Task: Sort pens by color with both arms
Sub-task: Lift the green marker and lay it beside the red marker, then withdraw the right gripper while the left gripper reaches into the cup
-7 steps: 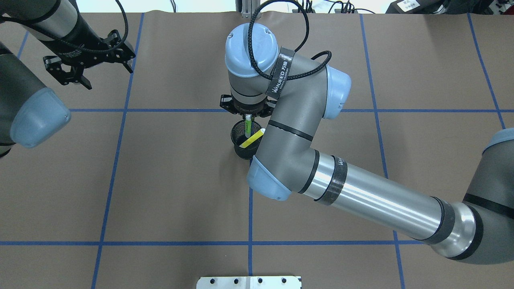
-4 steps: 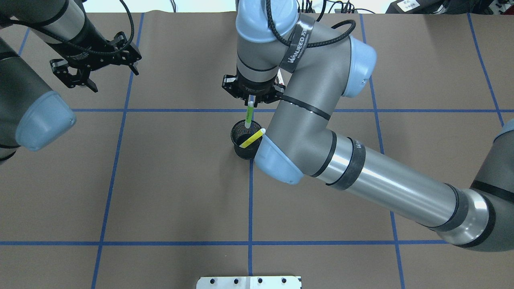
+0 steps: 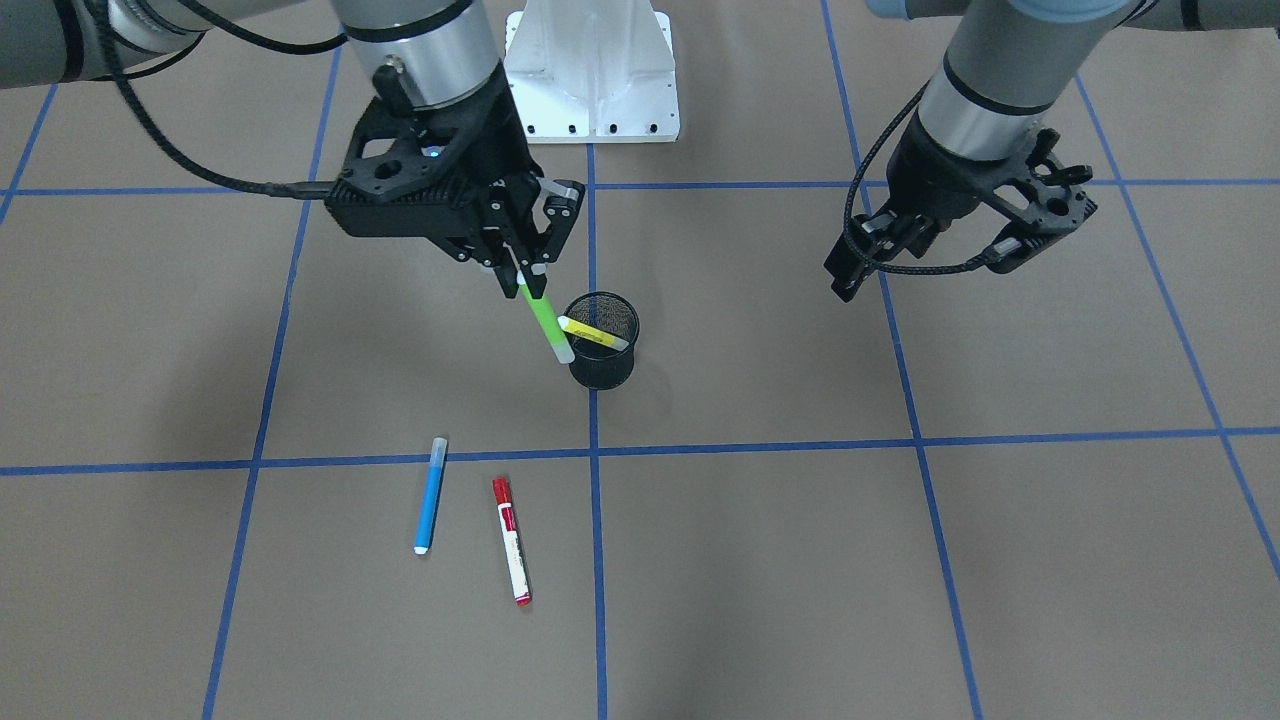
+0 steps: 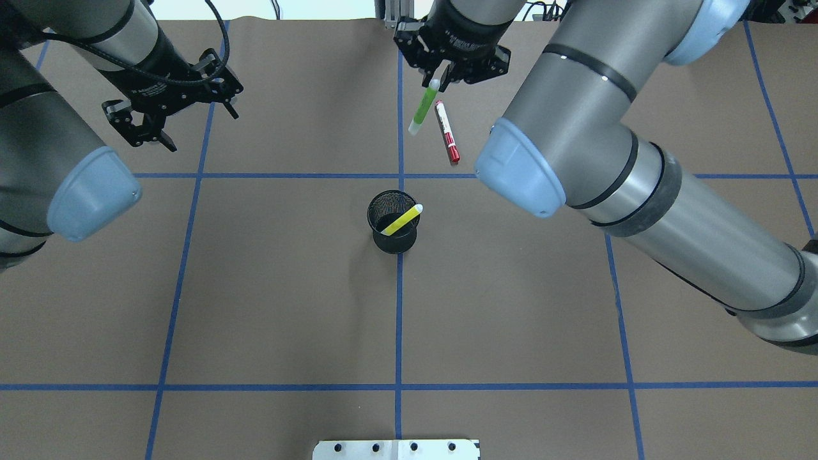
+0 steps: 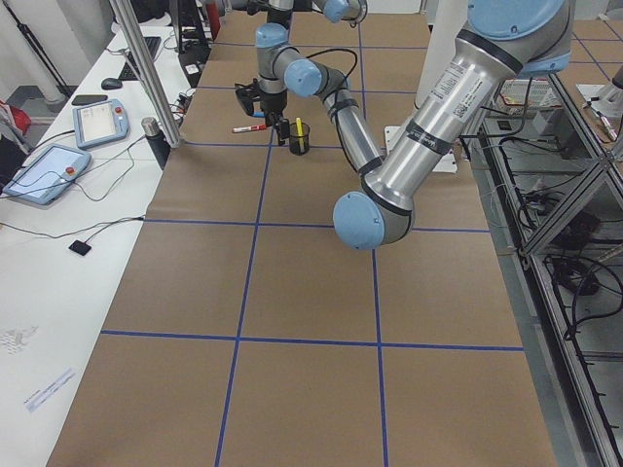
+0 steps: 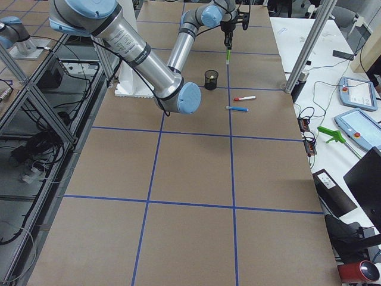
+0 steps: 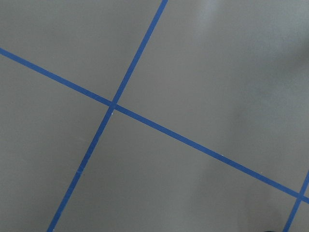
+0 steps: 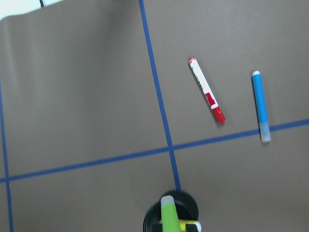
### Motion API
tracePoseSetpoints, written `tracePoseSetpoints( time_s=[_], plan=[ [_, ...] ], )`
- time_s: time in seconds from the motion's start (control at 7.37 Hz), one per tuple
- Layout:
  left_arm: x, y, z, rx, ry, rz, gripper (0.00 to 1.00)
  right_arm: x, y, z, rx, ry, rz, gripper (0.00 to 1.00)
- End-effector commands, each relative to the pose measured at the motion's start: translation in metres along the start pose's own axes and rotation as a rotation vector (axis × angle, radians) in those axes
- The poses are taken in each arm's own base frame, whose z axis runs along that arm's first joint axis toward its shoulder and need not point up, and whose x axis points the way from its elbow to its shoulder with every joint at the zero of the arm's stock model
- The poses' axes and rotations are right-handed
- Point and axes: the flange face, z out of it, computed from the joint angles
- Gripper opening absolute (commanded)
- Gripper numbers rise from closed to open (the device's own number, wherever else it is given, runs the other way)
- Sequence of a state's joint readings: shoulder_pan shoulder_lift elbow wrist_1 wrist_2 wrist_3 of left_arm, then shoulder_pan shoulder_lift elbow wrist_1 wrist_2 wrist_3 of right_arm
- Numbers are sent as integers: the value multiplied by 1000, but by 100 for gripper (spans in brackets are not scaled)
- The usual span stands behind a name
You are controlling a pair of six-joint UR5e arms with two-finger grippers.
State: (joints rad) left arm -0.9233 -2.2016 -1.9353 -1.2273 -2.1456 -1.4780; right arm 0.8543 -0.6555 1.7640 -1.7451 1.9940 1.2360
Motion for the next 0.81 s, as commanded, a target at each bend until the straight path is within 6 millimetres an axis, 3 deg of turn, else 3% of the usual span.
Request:
tracePoseSetpoints(
  time_s=[0.0,0.27,0.41,0.68],
  plan=[
    [25,29,-1,-23,18,-195,100,53,-55,35,243,-39,-70,18],
    [46,72,6,-68,21,-369,100,86,-84,135,452,-118,-100,19],
    [51,97,21,-99,22,-431,100,96,-78,177,497,-186,-80,19],
    [70,144,72,-90,60,-502,100,86,-29,220,429,-245,69,19]
  ],
)
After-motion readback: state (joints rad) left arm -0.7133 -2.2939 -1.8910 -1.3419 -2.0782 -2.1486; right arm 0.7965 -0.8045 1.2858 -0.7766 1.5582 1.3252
